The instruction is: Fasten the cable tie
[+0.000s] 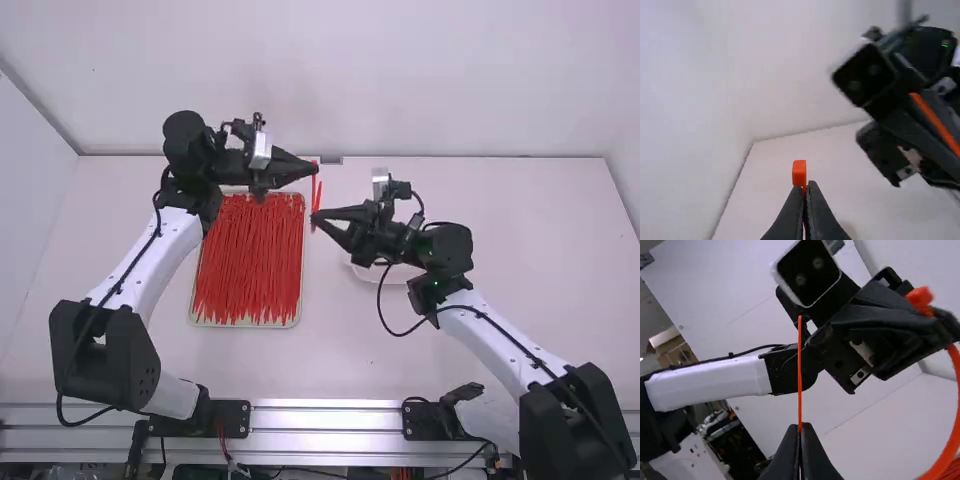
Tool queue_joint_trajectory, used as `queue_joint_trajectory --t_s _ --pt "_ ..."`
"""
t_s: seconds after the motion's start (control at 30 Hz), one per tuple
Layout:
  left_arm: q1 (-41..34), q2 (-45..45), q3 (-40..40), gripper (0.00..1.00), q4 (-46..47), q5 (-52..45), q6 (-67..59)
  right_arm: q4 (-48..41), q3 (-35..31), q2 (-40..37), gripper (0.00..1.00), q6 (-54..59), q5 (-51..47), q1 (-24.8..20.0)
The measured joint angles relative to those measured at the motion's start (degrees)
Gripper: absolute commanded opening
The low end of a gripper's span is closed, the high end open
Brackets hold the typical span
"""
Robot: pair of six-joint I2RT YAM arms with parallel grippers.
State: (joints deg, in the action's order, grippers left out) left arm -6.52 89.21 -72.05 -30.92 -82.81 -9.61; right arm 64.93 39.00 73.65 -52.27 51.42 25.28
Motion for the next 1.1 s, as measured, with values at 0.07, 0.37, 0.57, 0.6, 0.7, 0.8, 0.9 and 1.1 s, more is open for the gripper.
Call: queue_joint_trajectory --t_s 0.07,0.37,0.57,0.6,0.7,0.8,0.9,1.1 --pt "0.0 0.0 0.0 0.02 0.0 -2.0 -1.4 0.0 0.0 0.0 0.0 -1.9 0.6 0.0" --pt "0.0 0.0 0.0 0.02 0.5 -4.9 -5.2 -4.7 0.0 0.1 0.0 -4.5 0.9 1.1" --pt "0.0 0.0 0.0 0.02 0.4 -5.1 -6.1 -5.9 0.0 0.1 0.0 -4.7 0.0 1.3" --pt "0.0 0.0 0.0 0.02 0.4 -5.1 -6.1 -6.1 0.0 0.1 0.0 -4.7 -0.2 1.3" --pt "0.0 0.0 0.0 0.02 0.3 -5.3 -6.1 -6.2 0.0 0.1 0.0 -5.0 -0.9 1.3" --pt "0.0 0.0 0.0 0.02 0.2 -5.6 -6.2 -6.0 0.0 0.1 0.0 -5.6 -1.1 1.3" --pt "0.0 0.0 0.0 0.02 0.2 -5.6 -6.4 -6.0 0.0 0.1 0.0 -6.0 -1.7 1.3" --pt "-1.2 0.0 0.0 0.02 0.3 -5.6 -7.1 -5.9 0.0 0.1 0.0 -7.3 -3.0 1.3"
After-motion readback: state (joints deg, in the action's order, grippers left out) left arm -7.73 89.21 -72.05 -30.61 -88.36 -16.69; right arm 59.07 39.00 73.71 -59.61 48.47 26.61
